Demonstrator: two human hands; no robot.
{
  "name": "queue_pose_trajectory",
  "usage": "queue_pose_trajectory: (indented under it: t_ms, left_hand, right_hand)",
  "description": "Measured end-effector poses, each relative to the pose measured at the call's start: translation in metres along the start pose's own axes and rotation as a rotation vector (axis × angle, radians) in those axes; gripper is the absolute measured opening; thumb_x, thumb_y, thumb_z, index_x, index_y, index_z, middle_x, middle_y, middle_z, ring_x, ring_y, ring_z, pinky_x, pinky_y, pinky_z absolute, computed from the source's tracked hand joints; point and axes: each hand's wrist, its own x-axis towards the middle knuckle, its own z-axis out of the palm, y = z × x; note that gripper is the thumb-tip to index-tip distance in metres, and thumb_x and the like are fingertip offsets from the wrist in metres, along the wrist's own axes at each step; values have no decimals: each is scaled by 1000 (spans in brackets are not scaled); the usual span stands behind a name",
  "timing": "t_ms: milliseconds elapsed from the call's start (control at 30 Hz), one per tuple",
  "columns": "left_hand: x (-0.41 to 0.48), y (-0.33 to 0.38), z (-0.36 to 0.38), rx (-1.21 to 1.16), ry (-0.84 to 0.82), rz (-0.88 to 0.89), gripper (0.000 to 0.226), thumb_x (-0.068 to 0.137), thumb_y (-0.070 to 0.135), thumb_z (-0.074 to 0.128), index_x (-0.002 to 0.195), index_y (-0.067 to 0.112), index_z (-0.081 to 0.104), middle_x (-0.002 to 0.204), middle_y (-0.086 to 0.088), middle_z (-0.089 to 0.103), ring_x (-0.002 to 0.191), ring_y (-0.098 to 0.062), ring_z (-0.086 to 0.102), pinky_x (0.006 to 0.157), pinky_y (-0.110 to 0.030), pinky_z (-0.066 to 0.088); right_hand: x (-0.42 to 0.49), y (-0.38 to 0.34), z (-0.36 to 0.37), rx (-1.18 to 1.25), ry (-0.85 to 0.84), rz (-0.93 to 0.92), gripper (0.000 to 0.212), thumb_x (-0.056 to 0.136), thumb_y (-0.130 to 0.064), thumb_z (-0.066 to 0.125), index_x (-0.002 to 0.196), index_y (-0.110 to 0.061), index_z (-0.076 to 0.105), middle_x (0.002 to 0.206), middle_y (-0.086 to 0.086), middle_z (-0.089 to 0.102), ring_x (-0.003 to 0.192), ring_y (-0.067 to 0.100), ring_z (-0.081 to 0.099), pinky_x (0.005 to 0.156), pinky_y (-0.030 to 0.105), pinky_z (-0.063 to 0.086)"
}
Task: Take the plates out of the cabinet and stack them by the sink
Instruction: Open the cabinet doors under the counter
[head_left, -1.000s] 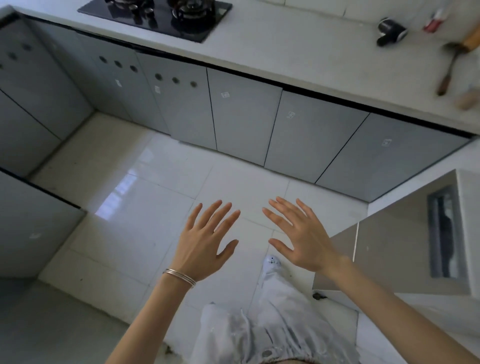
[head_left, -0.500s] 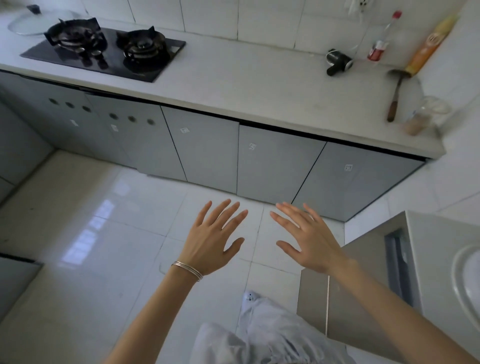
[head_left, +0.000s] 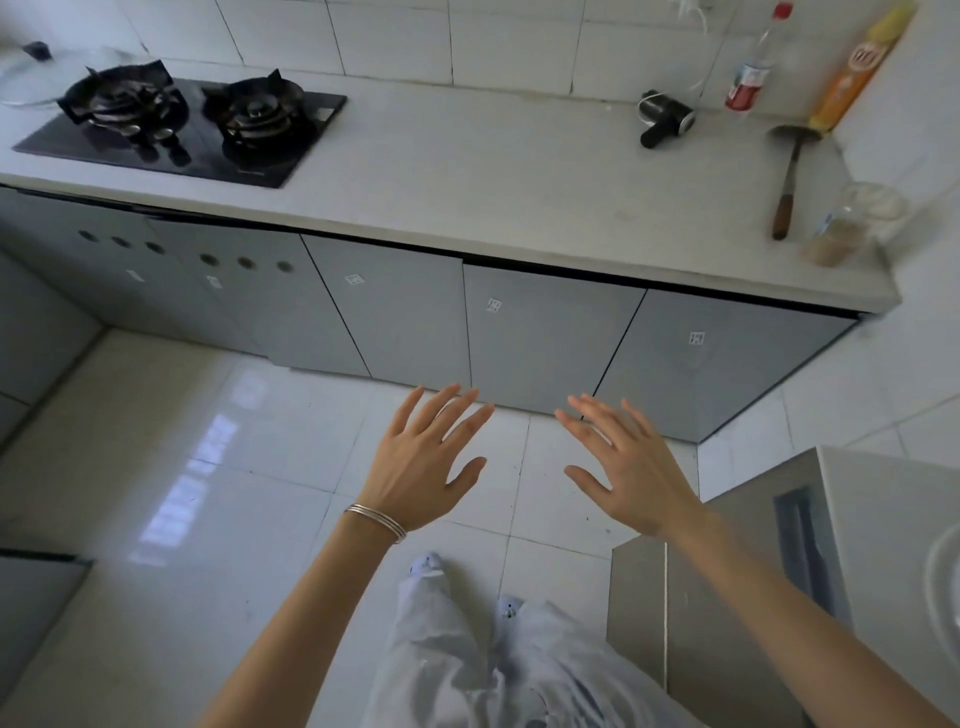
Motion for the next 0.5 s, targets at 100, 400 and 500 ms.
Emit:
queue_pose_trajectory:
  t_ms: [100,400,500]
  left_hand:
    - [8,-15,7,0,-5,11,50,89,43,41,134,21,47,141,-2,46,134,-21,37,111,-48,27]
    - [55,-93,8,-26,-26,74,49,89,43,41,133,22,47,140,-1,48,133,-20,38,109,-46,27]
    - [72,-133,4,-27,-31,103,50,89,43,41,134,22,46,140,-1,47,134,-20,37,109,-46,25]
  right_hand:
    - [15,-1,6,2,-3,7,57,93,-50,29,142,-22,33,148,2,37,138,15,27,113,45,21]
    - [105,-8,16,-17,24,53,57,92,-48,34,143,-22,30,148,2,36,137,15,28,113,46,24]
    - [146,-15,19,-18,40,65,57,92,-49,32,142,-21,30,148,2,35,137,15,28,112,45,21]
